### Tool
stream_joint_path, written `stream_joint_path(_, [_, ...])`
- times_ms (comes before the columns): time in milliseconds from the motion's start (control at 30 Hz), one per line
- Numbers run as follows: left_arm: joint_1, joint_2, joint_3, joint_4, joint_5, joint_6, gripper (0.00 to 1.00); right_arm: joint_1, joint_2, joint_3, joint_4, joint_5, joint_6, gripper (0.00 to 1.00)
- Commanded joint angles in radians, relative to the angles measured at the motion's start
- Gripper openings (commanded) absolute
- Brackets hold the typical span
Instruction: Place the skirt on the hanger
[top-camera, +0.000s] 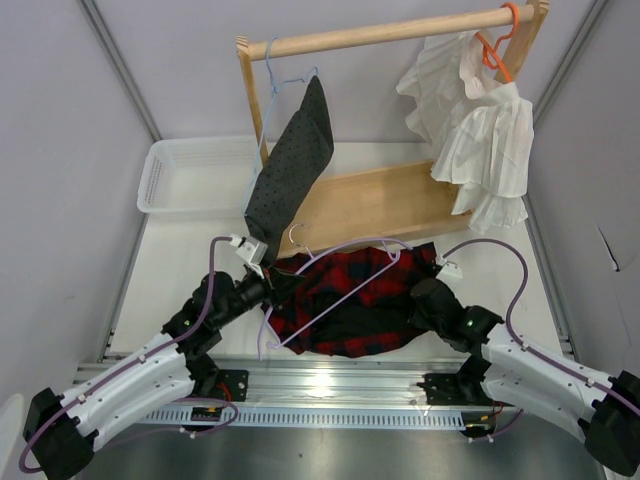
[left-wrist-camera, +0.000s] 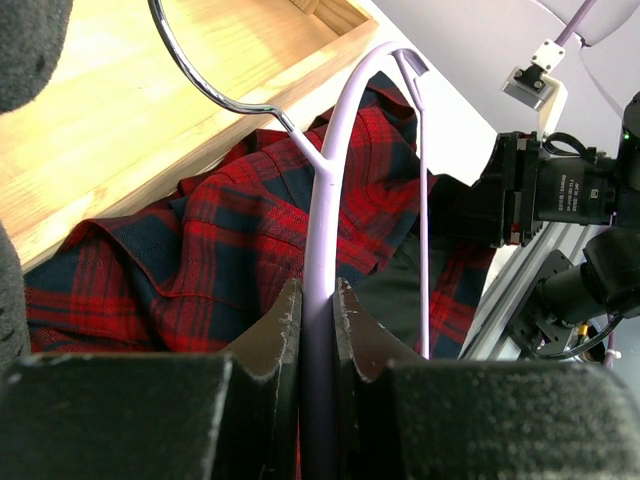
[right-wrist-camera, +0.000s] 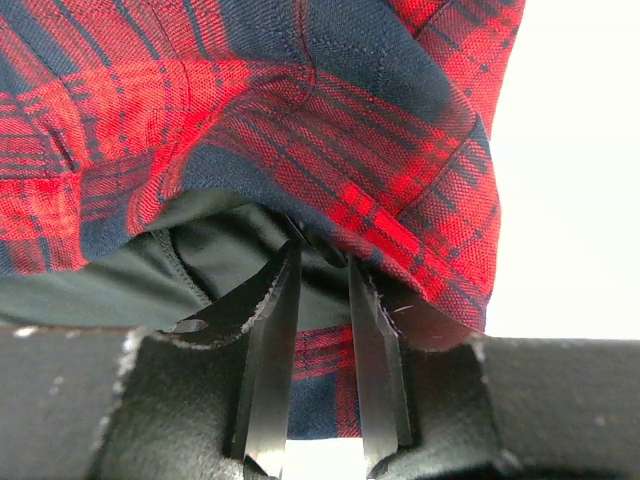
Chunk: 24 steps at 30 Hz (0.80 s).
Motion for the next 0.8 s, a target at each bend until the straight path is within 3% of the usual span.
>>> stream_joint_path(0, [-0.009,-0.017,0.035,0.057,-0.004,0.003,0.0,0.006,0.017,0.026,0.023,0.046,0.019,0.32])
stream_joint_path(200, [-0.009,-0.022,0.028,0.062,0.001,0.0,0.0,0.011,0.04,0.038,0.039,0.048,0.017,0.29])
stream_joint_path(433, [-0.011,-0.022,0.006,0.096,0.03,0.0,0.0,0.006,0.04,0.133,-0.036,0.038,0.011,0.12])
stream_joint_path(767, [-0.037,-0.017,-0.044,0.137,0.056,-0.009,0.0,-0.02,0.075,0.24,-0.107,0.026,-0.018,0.09])
